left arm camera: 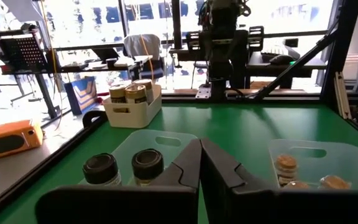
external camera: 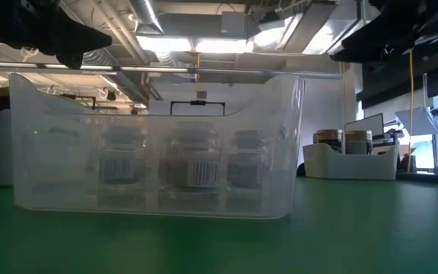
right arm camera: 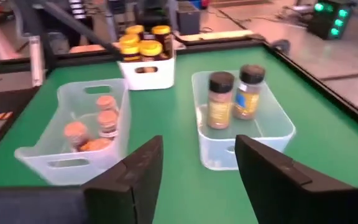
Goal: Sort spices by type
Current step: Return to home position
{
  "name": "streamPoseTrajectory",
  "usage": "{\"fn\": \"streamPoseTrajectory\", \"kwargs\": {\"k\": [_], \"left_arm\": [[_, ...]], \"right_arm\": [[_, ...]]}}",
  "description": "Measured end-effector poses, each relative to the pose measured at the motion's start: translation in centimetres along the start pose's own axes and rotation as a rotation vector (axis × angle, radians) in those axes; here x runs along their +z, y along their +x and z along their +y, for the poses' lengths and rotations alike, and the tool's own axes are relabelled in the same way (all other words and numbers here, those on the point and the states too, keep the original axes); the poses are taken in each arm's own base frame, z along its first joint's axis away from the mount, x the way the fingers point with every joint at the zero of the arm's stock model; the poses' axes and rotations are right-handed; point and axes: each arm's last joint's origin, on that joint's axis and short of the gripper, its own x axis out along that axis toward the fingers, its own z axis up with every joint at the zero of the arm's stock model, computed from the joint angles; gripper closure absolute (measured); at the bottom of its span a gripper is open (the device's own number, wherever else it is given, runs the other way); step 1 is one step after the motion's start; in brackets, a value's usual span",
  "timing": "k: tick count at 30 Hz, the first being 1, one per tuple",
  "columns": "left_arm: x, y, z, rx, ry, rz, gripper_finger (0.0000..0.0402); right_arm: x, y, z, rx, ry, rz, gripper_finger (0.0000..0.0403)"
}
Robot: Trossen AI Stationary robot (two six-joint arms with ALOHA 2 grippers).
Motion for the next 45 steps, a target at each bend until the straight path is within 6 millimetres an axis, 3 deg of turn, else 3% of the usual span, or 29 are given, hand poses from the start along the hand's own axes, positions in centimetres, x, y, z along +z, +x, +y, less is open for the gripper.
{"fn": "streamPoseTrajectory", "kwargs": {"k": [3, 14, 18, 25, 31, 38, 45], "left_arm": [[0.0, 0.0, 0.0, 0.0, 0.004, 0.0, 0.0395], [-0.7, 0.0, 0.0, 0.0, 0.004, 0.01, 0.0398], [-2.5, -0.1, 0.0, 0.0, 0.012, 0.012, 0.0397], [-2.4, -1.0, 0.4, 0.0, 0.01, -0.041, 0.0397], [-2.2, -1.6, 0.4, -0.13, 0.004, -0.076, 0.0398], [-2.2, -1.8, 0.5, -0.147, 0.0, -0.086, 0.0399], [-2.8, -1.7, 0.4, -0.147, 0.005, -0.084, 0.04]], "right_arm": [[0.0, 0.0, -0.1, -0.016, 0.116, -0.004, 0.0204], [-0.5, 0.6, 0.2, 0.028, -0.018, 0.054, 0.0212], [-0.3, -0.1, -0.5, 0.027, -0.002, 0.033, 0.0246], [0.1, -1.8, -1.6, 0.031, 0.001, -0.007, 0.0331], [0.3, -2.8, -2.0, 0.102, -0.033, -0.061, 0.0396], [-2.7, -2.7, -2.3, 0.116, 0.003, -0.142, 0.0384], [-5.0, -2.4, -2.5, 0.121, 0.021, -0.184, 0.0399]]}}
